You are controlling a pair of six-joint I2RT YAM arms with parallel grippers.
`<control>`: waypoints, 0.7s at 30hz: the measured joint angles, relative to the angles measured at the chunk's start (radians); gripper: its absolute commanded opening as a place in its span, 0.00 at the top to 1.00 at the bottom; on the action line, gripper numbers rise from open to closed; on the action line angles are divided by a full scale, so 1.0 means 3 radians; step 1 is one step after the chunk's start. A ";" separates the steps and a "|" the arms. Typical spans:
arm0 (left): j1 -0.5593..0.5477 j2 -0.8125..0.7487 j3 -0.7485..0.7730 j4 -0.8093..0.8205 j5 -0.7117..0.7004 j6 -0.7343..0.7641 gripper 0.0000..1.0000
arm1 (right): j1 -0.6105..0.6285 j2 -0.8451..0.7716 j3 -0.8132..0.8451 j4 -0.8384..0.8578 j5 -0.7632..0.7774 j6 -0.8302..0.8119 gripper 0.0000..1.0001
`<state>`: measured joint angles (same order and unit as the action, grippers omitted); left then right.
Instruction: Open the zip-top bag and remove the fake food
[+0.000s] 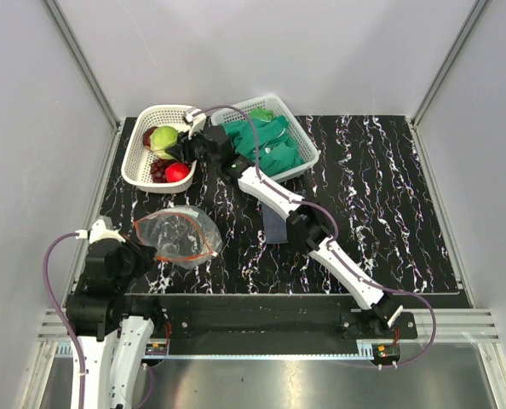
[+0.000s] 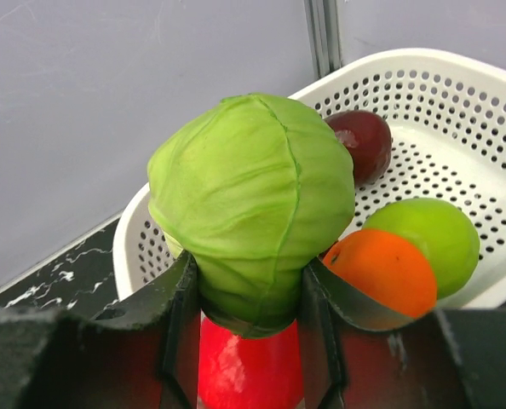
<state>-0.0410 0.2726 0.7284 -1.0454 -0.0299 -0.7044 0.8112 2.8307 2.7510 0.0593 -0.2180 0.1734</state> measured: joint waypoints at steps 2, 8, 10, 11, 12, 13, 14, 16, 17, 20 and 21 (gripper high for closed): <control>0.0009 0.0022 -0.0001 -0.0001 0.0000 -0.0001 1.00 | 0.0000 0.0089 0.0020 0.0154 0.0018 -0.0029 0.26; 0.0051 0.0066 -0.0008 0.0000 0.0008 0.0000 1.00 | -0.0006 0.0226 0.0092 0.0362 0.0095 -0.0062 0.00; 0.0071 0.0090 -0.0008 0.0001 0.0020 0.0001 1.00 | -0.0008 0.0226 0.0111 0.0440 0.0122 -0.0084 0.00; 0.0079 0.0103 -0.0008 0.0000 0.0024 0.0001 1.00 | -0.0008 0.0226 0.0127 0.0462 0.0135 -0.0092 0.00; 0.0081 0.0111 -0.0008 0.0001 0.0025 0.0003 1.00 | -0.0008 0.0225 0.0140 0.0490 0.0146 -0.0097 0.00; 0.0086 0.0117 -0.0008 0.0000 0.0027 0.0003 1.00 | -0.0009 0.0225 0.0155 0.0529 0.0159 -0.0104 0.00; 0.0089 0.0118 -0.0008 0.0001 0.0027 0.0003 1.00 | -0.0009 0.0224 0.0168 0.0553 0.0174 -0.0109 0.00; 0.0094 0.0117 -0.0008 0.0001 0.0028 0.0003 1.00 | -0.0013 0.0220 0.0168 0.0604 0.0202 -0.0117 0.00; 0.0094 0.0117 -0.0008 0.0001 0.0028 0.0003 1.00 | -0.0015 0.0219 0.0168 0.0608 0.0206 -0.0116 0.00; 0.0094 0.0117 -0.0008 0.0001 0.0028 0.0003 1.00 | -0.0029 0.0211 0.0163 0.0596 0.0202 -0.0112 0.00; 0.0094 0.0117 -0.0008 0.0001 0.0028 0.0004 1.00 | -0.0036 0.0202 0.0153 0.0586 0.0200 -0.0094 0.00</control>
<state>-0.0128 0.3077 0.7261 -1.0451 -0.0216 -0.7033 0.8005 2.8914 2.7968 0.2352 -0.1581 0.1452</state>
